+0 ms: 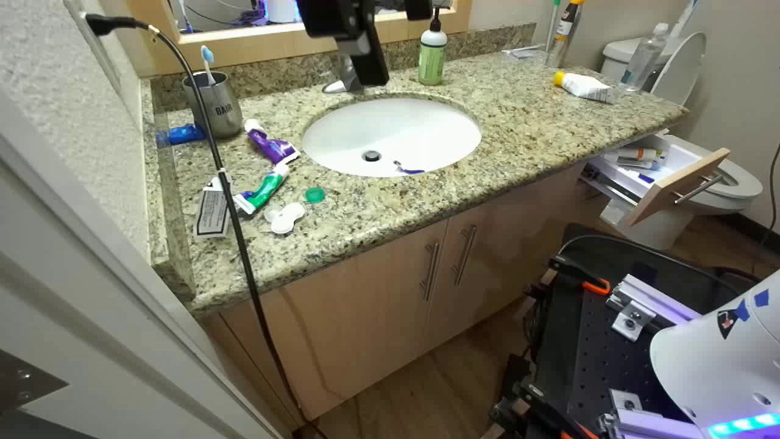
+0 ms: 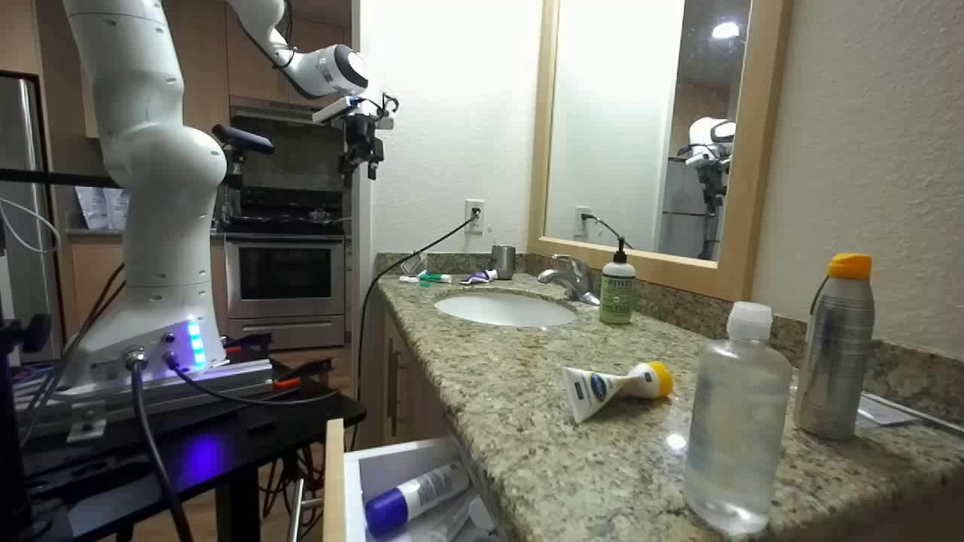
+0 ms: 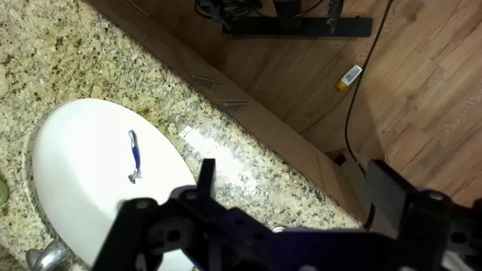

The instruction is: Put the white bottle with the yellow lid inside the open drawer on the right then close the drawer

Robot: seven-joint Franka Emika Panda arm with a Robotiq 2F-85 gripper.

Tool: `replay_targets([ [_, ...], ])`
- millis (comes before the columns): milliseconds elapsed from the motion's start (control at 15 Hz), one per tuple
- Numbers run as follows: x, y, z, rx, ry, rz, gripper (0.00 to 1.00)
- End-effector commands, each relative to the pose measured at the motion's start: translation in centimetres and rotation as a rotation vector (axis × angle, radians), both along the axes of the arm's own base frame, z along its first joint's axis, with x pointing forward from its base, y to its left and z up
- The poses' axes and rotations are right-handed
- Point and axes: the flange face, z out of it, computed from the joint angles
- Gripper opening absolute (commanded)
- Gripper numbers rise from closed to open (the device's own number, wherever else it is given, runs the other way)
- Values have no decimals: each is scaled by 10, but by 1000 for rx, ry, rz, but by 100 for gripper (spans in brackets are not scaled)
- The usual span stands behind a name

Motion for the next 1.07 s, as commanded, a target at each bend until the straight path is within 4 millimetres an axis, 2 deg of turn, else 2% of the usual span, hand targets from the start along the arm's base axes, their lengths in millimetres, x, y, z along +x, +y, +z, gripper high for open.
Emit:
replay_targets([
  [0,0,0,1,0,1,0,100],
  [267,0,0,1,0,1,0,100],
  [400,-16,2,10,-15,-52,39,100],
  [467,-36,5,16,-53,-108,105,100],
  [533,-60,2,14,-69,-107,143,100],
  [667,-87,2,11,-117,-131,219,100],
  [933,-153,-10,-1,-219,-177,375,100],
  [1000,-120,2,13,-188,-134,291,100],
])
